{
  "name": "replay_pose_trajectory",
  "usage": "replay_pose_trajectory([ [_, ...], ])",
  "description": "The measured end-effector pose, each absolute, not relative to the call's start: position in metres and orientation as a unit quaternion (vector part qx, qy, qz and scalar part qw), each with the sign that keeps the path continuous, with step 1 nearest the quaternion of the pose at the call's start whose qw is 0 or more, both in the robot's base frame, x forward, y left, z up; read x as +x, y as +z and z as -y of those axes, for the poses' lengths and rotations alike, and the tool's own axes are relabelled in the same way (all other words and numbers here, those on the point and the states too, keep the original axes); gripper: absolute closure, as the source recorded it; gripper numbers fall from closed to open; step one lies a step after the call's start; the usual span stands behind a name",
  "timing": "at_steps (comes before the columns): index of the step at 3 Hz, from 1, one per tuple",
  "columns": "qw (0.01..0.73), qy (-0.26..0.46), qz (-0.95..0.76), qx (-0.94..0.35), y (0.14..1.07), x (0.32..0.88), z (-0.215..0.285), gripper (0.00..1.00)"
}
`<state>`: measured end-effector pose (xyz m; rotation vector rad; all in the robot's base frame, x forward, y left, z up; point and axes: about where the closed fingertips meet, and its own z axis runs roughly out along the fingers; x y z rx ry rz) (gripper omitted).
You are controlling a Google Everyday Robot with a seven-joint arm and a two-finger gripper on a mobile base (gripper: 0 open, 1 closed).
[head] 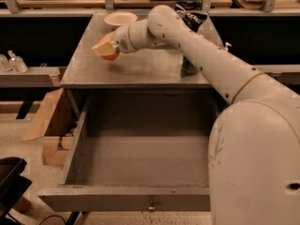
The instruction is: Pick orange from top drawer and place on counter
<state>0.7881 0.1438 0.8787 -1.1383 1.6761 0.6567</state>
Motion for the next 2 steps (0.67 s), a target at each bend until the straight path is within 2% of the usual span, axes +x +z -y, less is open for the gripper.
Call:
replay_pose_trajectory([
  [1, 0.475, 0.277, -0.711, -0.438, 0.847, 0.801, -0.131, 1.0],
  [2, 0.475, 0.277, -0.711, -0.438, 0.857, 0.801, -0.131, 0.75],
])
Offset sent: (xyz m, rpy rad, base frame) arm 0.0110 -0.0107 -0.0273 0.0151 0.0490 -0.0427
